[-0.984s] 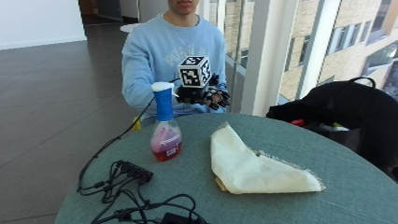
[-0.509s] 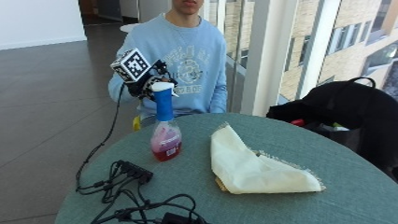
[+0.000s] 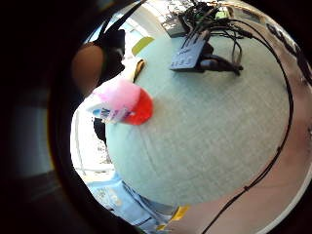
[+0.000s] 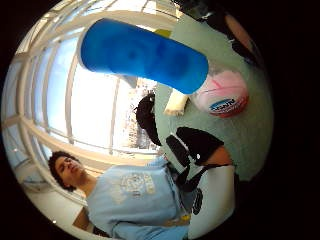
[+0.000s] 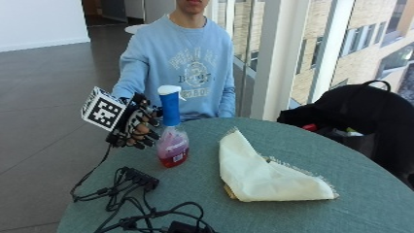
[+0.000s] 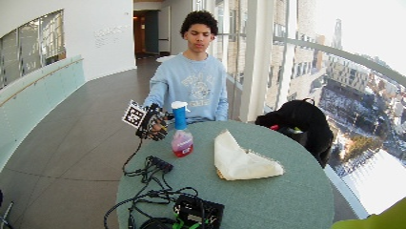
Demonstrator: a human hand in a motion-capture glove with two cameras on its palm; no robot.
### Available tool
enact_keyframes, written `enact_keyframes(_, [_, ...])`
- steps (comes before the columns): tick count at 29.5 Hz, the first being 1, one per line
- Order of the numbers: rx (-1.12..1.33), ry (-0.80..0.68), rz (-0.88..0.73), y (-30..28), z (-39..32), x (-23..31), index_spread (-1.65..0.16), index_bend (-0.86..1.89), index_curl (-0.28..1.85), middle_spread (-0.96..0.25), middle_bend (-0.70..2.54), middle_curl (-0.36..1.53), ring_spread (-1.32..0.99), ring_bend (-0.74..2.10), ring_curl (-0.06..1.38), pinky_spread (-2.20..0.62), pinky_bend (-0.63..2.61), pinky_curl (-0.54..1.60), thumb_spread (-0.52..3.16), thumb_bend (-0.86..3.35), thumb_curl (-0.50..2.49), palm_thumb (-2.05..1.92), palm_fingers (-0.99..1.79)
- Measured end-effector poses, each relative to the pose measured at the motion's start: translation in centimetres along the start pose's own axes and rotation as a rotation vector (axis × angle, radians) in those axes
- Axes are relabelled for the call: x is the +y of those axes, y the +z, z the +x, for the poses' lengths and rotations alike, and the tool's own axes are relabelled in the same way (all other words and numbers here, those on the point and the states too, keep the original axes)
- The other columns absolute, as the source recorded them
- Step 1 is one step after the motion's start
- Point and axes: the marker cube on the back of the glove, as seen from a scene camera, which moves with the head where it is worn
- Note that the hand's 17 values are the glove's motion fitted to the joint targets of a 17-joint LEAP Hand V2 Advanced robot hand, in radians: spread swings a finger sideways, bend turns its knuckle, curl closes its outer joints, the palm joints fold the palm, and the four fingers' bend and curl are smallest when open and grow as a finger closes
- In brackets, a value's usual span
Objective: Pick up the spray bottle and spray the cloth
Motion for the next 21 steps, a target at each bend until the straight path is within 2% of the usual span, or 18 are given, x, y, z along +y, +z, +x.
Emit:
enact_keyframes(5, [-0.119, -0.010, -0.118, 2.3, 0.0, -3.6, -0.38, 0.04, 0.21, -0.09, 0.31, 0.38, -0.05, 0.36, 0.33, 0.16, 0.33, 0.36, 0.97, -0.02, 0.30, 0.61, 0.59])
enact_keyframes(14, [-0.221, -0.114, -0.131, 5.1, -0.1, -5.0, -0.40, 0.12, 0.20, -0.09, 0.33, 0.39, -0.05, 0.35, 0.33, 0.15, 0.33, 0.36, 0.91, -0.03, 0.30, 0.61, 0.60])
enact_keyframes(17, [-0.202, -0.111, -0.082, 5.4, -0.2, -4.8, -0.38, 0.17, 0.23, -0.11, 0.30, 0.38, -0.06, 0.37, 0.32, 0.15, 0.34, 0.35, 0.91, 0.03, 0.33, 0.74, 0.77])
enact_keyframes(21, [-0.176, -0.107, 0.009, 5.7, -0.5, -4.6, -0.35, 0.08, 0.21, -0.12, 0.34, 0.39, -0.10, 0.50, 0.34, 0.05, 0.35, 0.34, 0.91, 0.05, 0.36, 0.81, 1.05])
